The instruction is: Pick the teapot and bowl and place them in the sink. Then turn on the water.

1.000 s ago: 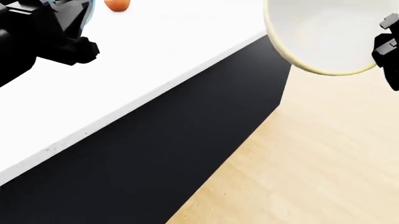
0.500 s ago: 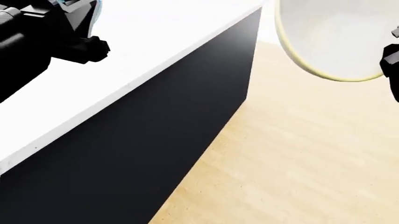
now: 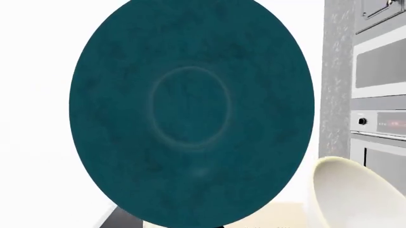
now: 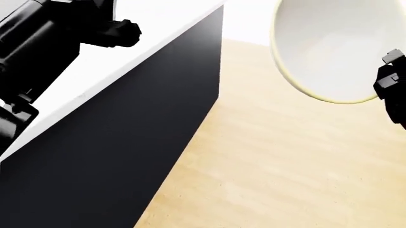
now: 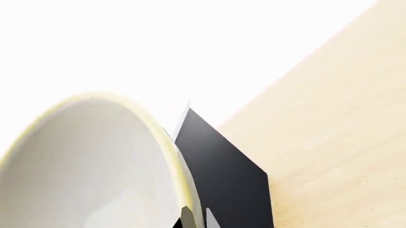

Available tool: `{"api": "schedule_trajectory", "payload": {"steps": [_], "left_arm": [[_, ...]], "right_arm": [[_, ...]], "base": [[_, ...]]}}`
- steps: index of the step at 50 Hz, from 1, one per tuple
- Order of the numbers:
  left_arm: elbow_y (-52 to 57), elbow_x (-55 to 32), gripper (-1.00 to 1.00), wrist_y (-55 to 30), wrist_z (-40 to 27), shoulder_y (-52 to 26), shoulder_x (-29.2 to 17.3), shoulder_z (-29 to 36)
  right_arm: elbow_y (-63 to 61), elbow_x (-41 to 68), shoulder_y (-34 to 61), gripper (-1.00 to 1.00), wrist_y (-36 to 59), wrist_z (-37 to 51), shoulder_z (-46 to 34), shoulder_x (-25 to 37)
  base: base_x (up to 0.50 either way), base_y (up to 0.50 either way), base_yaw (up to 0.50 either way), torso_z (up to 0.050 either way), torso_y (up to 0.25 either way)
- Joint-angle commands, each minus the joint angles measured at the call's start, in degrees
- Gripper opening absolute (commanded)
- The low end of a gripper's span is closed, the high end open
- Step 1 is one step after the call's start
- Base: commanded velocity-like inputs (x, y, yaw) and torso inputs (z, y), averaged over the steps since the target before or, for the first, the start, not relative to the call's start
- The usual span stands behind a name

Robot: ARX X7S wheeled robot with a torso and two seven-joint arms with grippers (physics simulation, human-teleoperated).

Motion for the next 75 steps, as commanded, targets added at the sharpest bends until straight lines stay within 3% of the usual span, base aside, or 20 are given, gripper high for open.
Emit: {"api": "schedule_trajectory", "payload": {"steps": [1,16,28,34,38,48,61,67,75], "left_arm": [[-14.2,9.7,-1.0,-1.4,8.3,-2.5,7.9,3.0],[-43.6,19.0,-1.0,-6.0,23.6,-13.4,22.5,10.7],[-61.9,24.6,-1.0,6.0,34.6,-12.6,32.8,9.7],[-80.0,26.4,-1.0,10.3,43.9,-18.1,40.9,9.3],[-88.7,27.4,-1.0,10.4,47.4,-22.6,43.9,9.7],[-81.3,25.0,-1.0,8.7,42.8,-19.7,40.2,8.1],[-42.7,16.6,-1.0,7.8,25.9,-5.2,24.8,2.3],[-34.2,15.0,-1.0,9.9,22.6,-1.5,21.8,-0.1],[-32.8,14.9,-1.0,10.8,22.2,-0.5,21.4,-0.8]], "right_arm": [[0.0,-1.6,-1.5,-1.0,-0.3,-1.4,0.1,-0.5],[3.1,-9.0,-5.7,-1.0,-3.3,-4.7,3.9,-0.5],[5.6,-11.8,-1.0,-1.0,-3.0,-5.4,-1.1,-2.4],[6.4,-11.7,0.2,-1.0,-2.5,-5.9,-2.3,-2.3],[8.3,-12.5,2.2,-1.0,-2.1,-6.4,-3.8,-2.3],[9.0,-12.4,4.4,-1.0,-1.9,-6.1,-4.5,-1.7],[6.2,-9.7,6.3,-1.0,-1.5,-3.5,-5.0,-1.9],[5.3,-8.0,8.0,-1.0,-1.1,-2.1,-5.4,-1.7],[5.2,-6.8,10.0,-1.0,-0.8,-1.1,-5.9,-1.0]], "base": [[-0.01,0.02,-0.5,0.0,0.0],[-0.01,0.02,-0.5,0.001,0.001],[-0.01,0.02,-0.5,0.001,0.003],[0.0,0.02,-0.5,0.0,0.002],[0.0,0.02,-0.5,0.0,0.002],[0.0,0.02,-0.5,0.001,0.002],[0.0,0.03,-0.5,0.001,0.002],[0.0,0.06,-0.5,0.0,0.003],[0.0,0.06,-0.5,0.001,0.001]]}}
